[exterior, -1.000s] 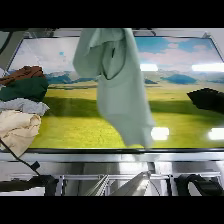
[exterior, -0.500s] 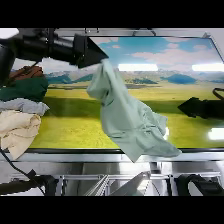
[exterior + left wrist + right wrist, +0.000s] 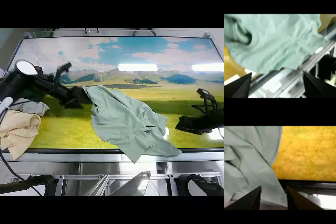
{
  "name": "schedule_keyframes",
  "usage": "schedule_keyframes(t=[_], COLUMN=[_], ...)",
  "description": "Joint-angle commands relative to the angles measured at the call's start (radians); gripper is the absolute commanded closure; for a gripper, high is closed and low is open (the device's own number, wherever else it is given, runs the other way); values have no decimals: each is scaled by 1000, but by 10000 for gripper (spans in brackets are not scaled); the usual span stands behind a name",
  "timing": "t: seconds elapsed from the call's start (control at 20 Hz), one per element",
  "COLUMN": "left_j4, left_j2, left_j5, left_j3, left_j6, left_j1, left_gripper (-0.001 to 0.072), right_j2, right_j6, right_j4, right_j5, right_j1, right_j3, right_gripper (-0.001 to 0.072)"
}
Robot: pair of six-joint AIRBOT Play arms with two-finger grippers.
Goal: Fold the shirts.
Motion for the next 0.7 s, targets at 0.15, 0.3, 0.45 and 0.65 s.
schedule_keyframes(t=[0.15, 0.3, 0.45, 0.65], left_j4=[21, 13, 9, 8], left_j2=[-38, -104, -155, -235], left_j5=[94, 133, 195, 225], left_j3=[-272, -288, -255, -159], left_j6=[27, 33, 34, 31], left_j1=[-110, -154, -200, -278], left_gripper=[0, -1, 0, 17], right_j2=[-236, -315, -345, -373], right_j6=[-92, -130, -190, -208], right_j4=[28, 90, 161, 162], right_j5=[109, 107, 93, 43], right_j1=[-152, -148, -132, -88], right_j3=[-22, -49, -76, -104], right_gripper=[301, 210, 211, 211])
